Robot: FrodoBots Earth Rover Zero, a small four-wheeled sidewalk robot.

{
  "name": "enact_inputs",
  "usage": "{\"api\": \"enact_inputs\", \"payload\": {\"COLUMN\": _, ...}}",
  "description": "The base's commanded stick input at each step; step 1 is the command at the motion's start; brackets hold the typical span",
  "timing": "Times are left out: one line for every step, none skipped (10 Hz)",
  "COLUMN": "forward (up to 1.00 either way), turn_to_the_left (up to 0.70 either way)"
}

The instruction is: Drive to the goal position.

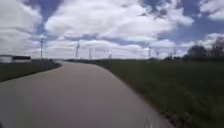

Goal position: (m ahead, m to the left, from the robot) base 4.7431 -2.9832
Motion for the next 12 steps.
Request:
{"api": "enact_inputs", "payload": {"forward": 1.0, "turn_to_the_left": 0.27}}
{"api": "enact_inputs", "payload": {"forward": 1.0, "turn_to_the_left": 0.27}}
{"api": "enact_inputs", "payload": {"forward": 1.0, "turn_to_the_left": 0.27}}
{"api": "enact_inputs", "payload": {"forward": 1.0, "turn_to_the_left": 0.18}}
{"api": "enact_inputs", "payload": {"forward": 1.0, "turn_to_the_left": 0.0}}
{"api": "enact_inputs", "payload": {"forward": 1.0, "turn_to_the_left": 0.0}}
{"api": "enact_inputs", "payload": {"forward": 1.0, "turn_to_the_left": 0.0}}
{"api": "enact_inputs", "payload": {"forward": 1.0, "turn_to_the_left": 0.0}}
{"api": "enact_inputs", "payload": {"forward": 1.0, "turn_to_the_left": 0.0}}
{"api": "enact_inputs", "payload": {"forward": 1.0, "turn_to_the_left": 0.0}}
{"api": "enact_inputs", "payload": {"forward": 1.0, "turn_to_the_left": 0.0}}
{"api": "enact_inputs", "payload": {"forward": 1.0, "turn_to_the_left": 0.0}}
